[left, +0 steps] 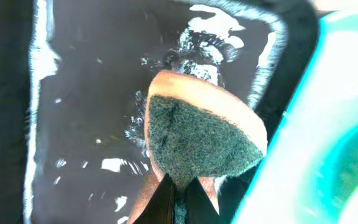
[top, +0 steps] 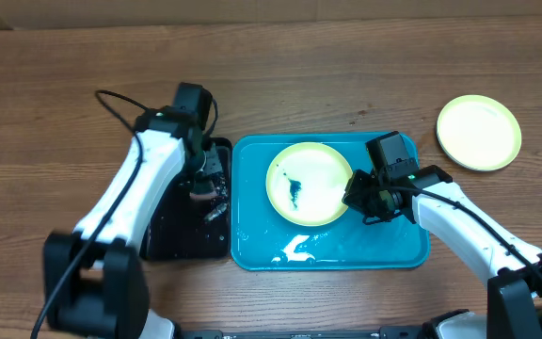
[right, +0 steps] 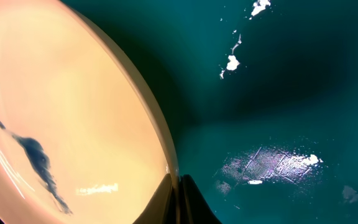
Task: Clean dirty plates on tray and stack at the side
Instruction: 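Dip the sponge in water and move it toward the yellow plate, then scrub the yellow plate's stain with the sponge in the left gripper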
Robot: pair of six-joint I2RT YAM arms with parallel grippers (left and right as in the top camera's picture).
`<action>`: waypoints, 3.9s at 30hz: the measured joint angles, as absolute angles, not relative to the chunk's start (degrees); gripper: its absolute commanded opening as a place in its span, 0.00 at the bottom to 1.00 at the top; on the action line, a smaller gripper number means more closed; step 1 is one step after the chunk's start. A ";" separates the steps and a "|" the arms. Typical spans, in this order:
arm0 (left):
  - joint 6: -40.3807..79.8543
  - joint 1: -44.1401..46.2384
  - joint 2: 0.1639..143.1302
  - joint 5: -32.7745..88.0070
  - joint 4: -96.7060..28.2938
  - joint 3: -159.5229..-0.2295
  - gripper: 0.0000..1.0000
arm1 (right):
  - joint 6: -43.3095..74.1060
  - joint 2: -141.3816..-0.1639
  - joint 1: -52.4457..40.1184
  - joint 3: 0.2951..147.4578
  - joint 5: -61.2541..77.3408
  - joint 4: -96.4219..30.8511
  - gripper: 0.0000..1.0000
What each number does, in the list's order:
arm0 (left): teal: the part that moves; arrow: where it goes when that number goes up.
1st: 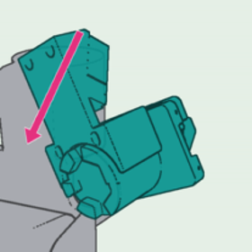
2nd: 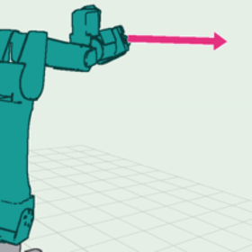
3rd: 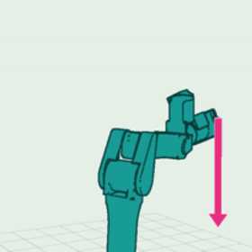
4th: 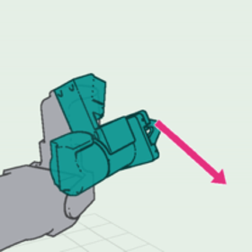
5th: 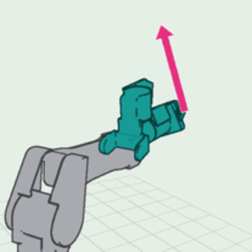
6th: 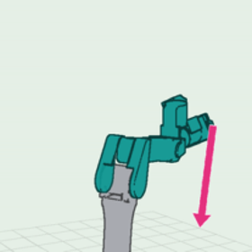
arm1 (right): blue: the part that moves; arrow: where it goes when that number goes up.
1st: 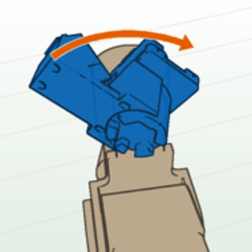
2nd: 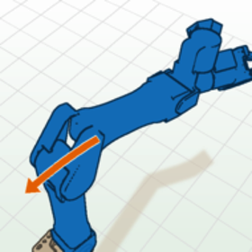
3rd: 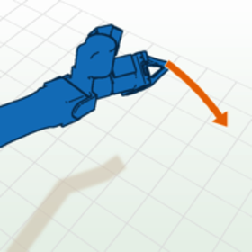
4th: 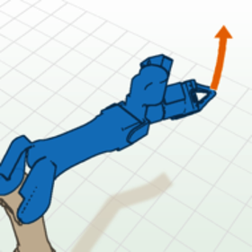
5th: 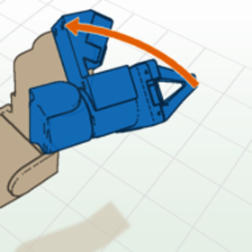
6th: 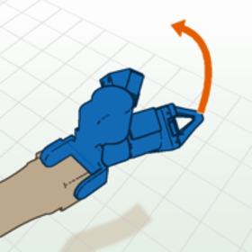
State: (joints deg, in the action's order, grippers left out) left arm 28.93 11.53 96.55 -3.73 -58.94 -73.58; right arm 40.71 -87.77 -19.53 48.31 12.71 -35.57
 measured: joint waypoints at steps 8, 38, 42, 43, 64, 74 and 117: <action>26.37 11.64 93.93 4.58 -55.86 -73.65 0.04 | 40.66 -87.77 -19.53 48.31 12.67 -35.57 0.04; 26.87 22.65 97.65 27.66 -41.85 -73.67 0.04 | 37.12 -95.04 -19.53 48.42 16.62 -32.10 0.04; 26.89 22.65 102.26 30.98 -40.34 -73.67 0.04 | 36.88 -95.07 -19.53 48.45 17.69 -31.79 0.04; 26.89 22.65 103.39 31.73 -40.21 -73.67 0.04 | 36.84 -95.07 -19.53 48.45 17.87 -31.73 0.04; 28.56 24.56 113.73 17.74 -46.87 -74.56 0.04 | 36.18 -95.11 -19.57 48.42 19.46 -32.16 0.04; 28.32 32.42 113.73 16.40 -45.06 -75.48 0.04 | 35.99 -95.11 -19.49 48.42 18.20 -32.73 0.04; 25.50 31.75 120.29 -6.68 -54.33 -91.05 0.04 | 37.06 -95.11 -19.55 48.75 19.20 -34.81 0.04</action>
